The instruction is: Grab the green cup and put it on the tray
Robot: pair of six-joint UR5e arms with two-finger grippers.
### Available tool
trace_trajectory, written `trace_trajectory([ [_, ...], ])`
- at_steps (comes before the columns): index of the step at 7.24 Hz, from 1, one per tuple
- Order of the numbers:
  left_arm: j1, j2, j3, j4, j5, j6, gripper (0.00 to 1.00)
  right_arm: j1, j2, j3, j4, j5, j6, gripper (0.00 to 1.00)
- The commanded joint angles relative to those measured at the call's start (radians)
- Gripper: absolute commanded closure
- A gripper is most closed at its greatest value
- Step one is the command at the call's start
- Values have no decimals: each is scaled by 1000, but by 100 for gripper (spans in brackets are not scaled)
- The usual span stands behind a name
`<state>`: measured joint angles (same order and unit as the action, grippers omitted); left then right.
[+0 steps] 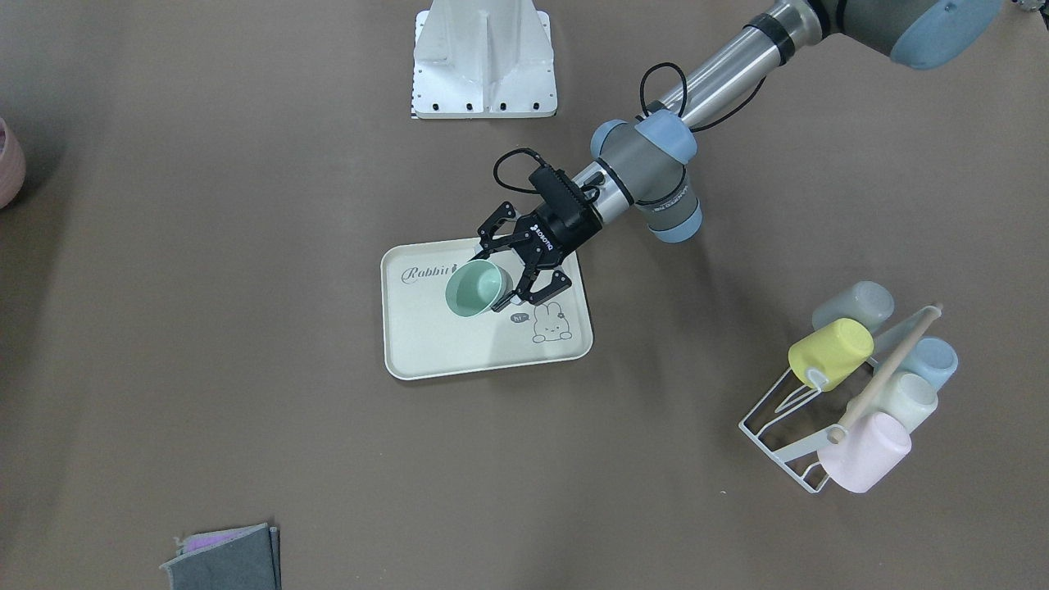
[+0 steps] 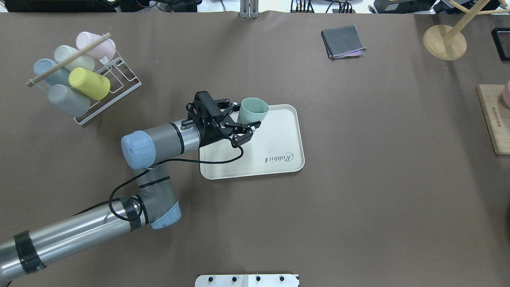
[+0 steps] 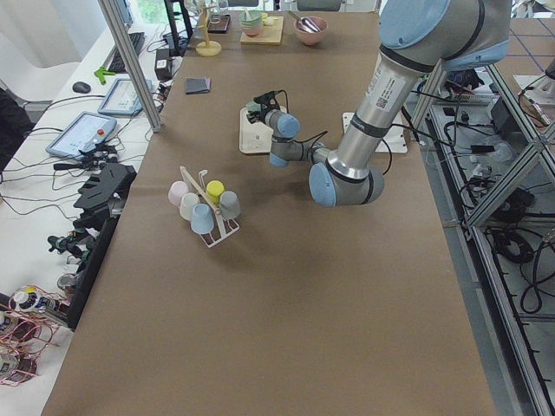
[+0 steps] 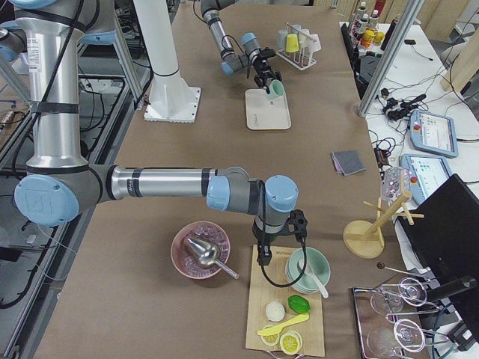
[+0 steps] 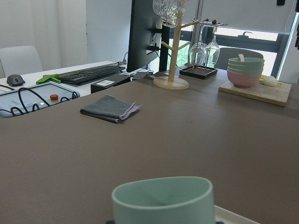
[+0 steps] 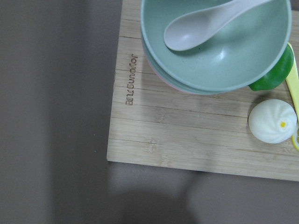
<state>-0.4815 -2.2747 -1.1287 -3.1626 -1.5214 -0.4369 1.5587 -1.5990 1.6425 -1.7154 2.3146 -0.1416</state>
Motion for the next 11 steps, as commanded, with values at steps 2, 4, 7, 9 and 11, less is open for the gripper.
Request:
trace_trajectory([
  [2,27,-86,75,56,-3,17,96,0,1,-4,0,-1,0,0],
  [4,32,-80,95,24,-2,18,96,0,2,-4,2,-1,-1,0],
  [7,31,-72,121,-57,13,27,96,0,1,-4,2,-3,-3,0],
  [9,31,-71,159,-101,42,61,96,0,1,-4,0,-3,-1,0],
  [11,32,-59,182,-158,44,67,96,0,1,-4,0,-1,-1,0],
])
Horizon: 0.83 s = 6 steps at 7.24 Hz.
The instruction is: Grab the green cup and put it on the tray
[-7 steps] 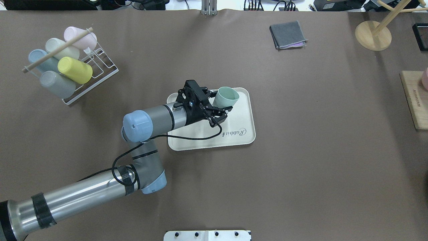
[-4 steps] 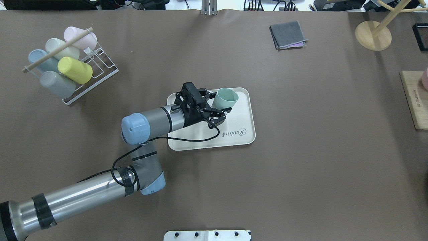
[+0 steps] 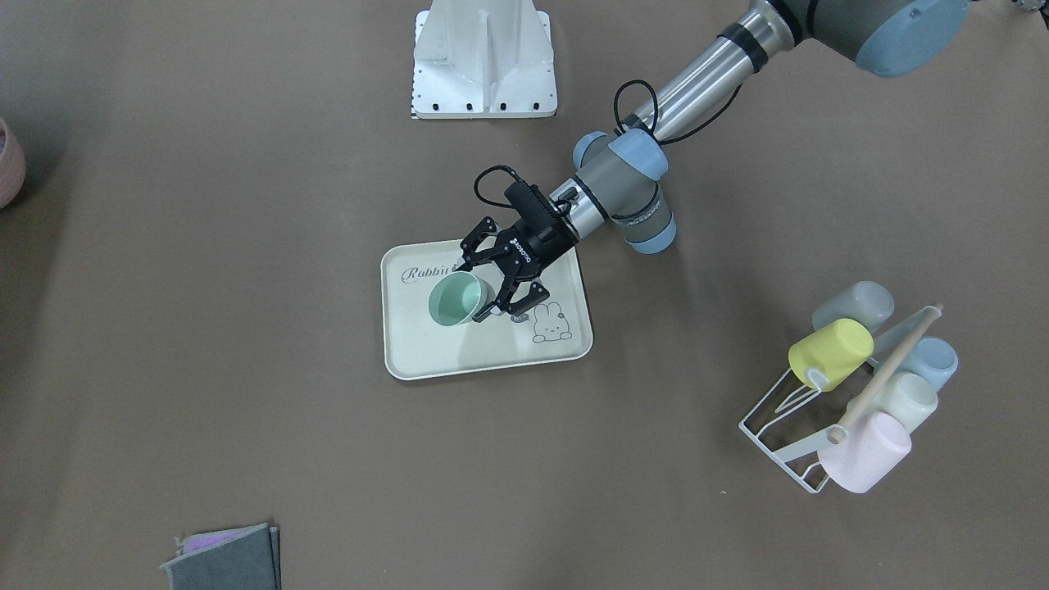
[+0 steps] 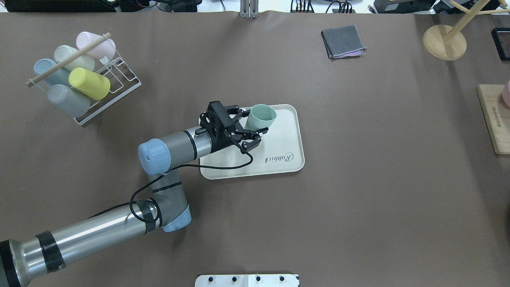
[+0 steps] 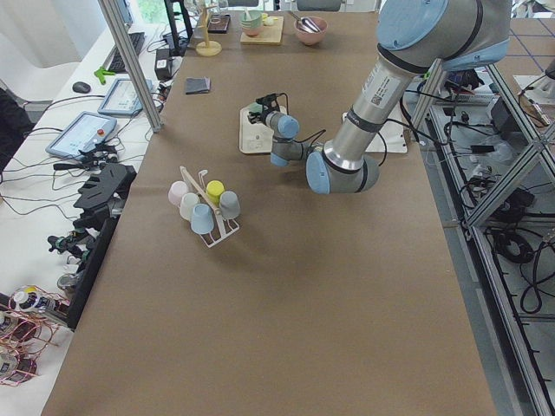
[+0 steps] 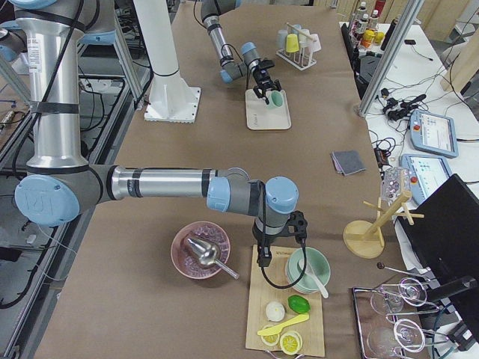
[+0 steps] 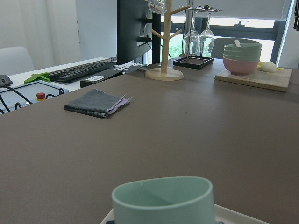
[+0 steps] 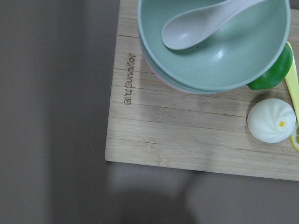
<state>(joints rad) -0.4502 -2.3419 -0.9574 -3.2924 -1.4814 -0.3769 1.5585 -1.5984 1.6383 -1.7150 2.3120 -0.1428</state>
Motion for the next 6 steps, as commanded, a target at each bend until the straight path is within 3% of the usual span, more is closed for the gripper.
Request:
trace_trajectory([
  [1,1,16,12,-41,4,19,96,0,0,2,0,1,0,0],
  [3,1,16,13,-41,4,19,93,0,0,2,0,3,0,0],
  [5,1,13,11,-38,3,19,81,0,0,2,0,3,0,0],
  [6,1,13,12,-36,3,18,66,0,0,5,0,3,0,0],
])
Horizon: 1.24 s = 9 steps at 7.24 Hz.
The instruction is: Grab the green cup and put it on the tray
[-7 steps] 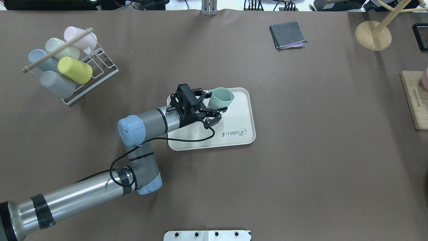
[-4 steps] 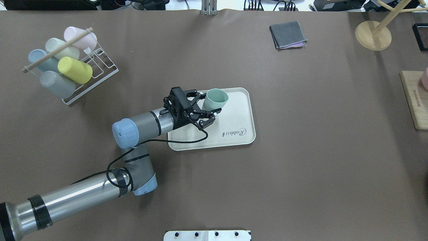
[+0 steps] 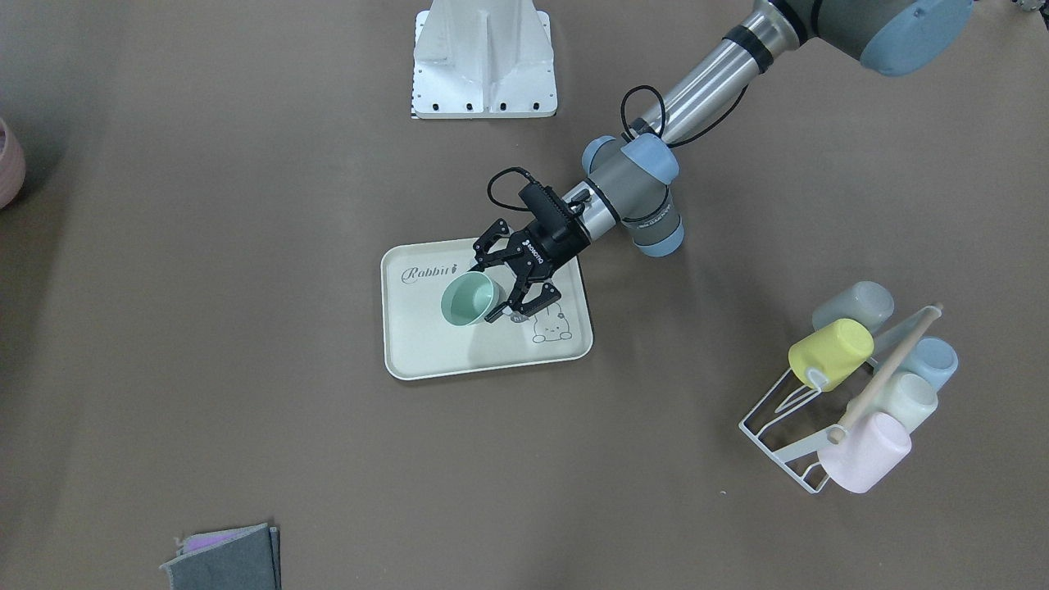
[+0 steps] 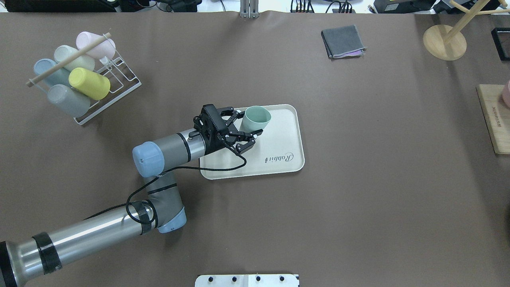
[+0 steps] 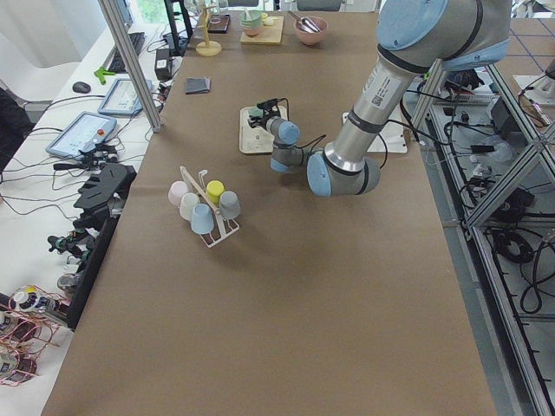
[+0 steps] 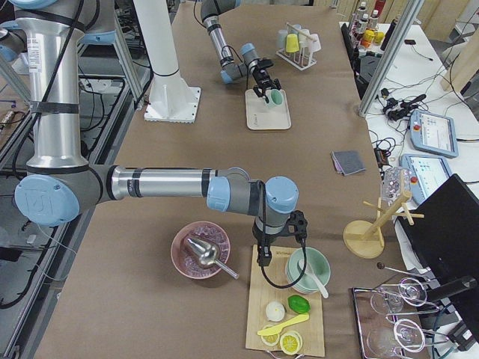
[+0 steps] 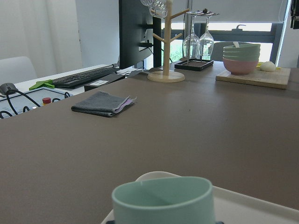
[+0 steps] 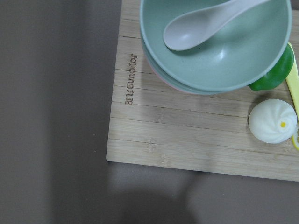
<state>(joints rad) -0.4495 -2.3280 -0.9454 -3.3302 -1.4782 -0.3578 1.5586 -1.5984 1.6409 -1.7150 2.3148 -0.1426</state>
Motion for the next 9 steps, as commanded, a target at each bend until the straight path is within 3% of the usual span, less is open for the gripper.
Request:
trace_trajectory([
  [1,0,-2,0,1,1,-9,54,0,0,2,0,0,0,0],
  [4,0,-5,-3,4,19,-10,32,0,2,4,0,3,1,0],
  [7,0,-5,-4,14,21,0,24,0,3,5,2,3,1,0],
  [8,0,-5,-7,14,21,0,1,0,3,5,0,3,0,0],
  [9,0,-5,-6,14,21,0,1,0,3,5,0,2,0,0],
])
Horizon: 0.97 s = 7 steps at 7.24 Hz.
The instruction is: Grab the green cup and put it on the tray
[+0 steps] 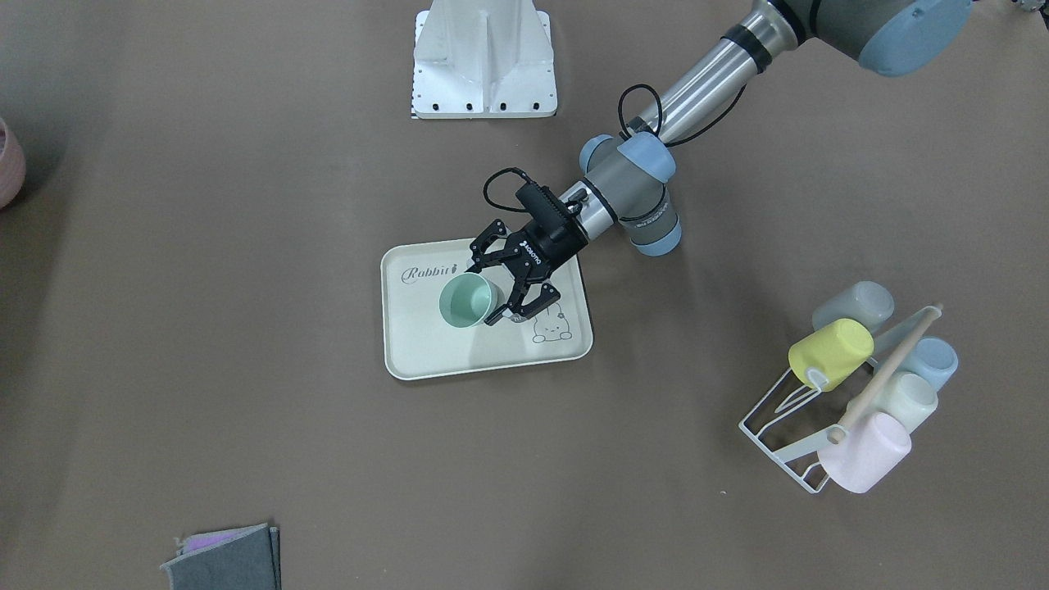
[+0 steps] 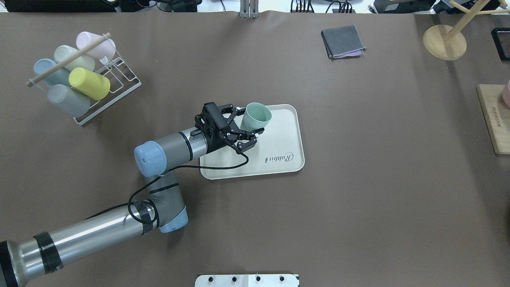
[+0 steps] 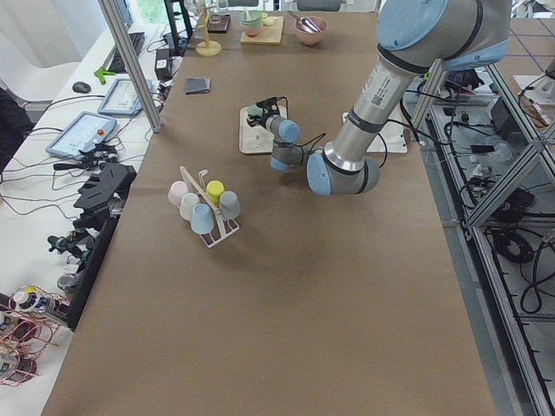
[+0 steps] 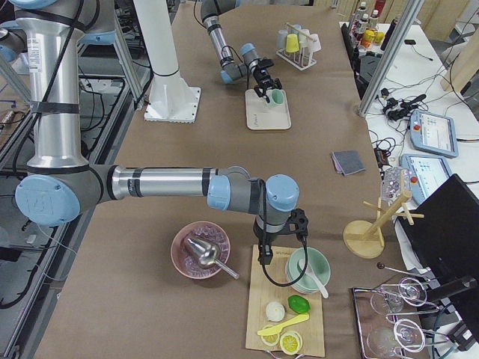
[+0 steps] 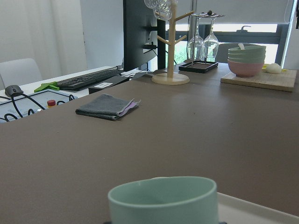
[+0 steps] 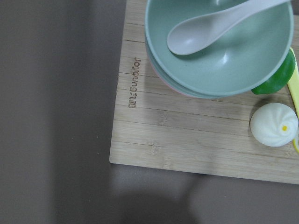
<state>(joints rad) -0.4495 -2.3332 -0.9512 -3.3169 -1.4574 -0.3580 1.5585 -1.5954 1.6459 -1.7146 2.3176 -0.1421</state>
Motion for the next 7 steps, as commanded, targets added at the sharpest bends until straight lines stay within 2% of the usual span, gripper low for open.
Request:
trace_trajectory([
  [1,0,0,0,0,2,1,1,0,5,0,0,-1,-1,0],
  [5,-6,2,-23,2,-1,2,1,0,3,0,0,-3,-1,0],
  [6,-11,0,-90,64,-4,-4,1,0,5,0,0,-3,-1,0],
  [7,-20,-1,-189,180,-4,-10,1,0,5,0,1,-1,-1,0],
])
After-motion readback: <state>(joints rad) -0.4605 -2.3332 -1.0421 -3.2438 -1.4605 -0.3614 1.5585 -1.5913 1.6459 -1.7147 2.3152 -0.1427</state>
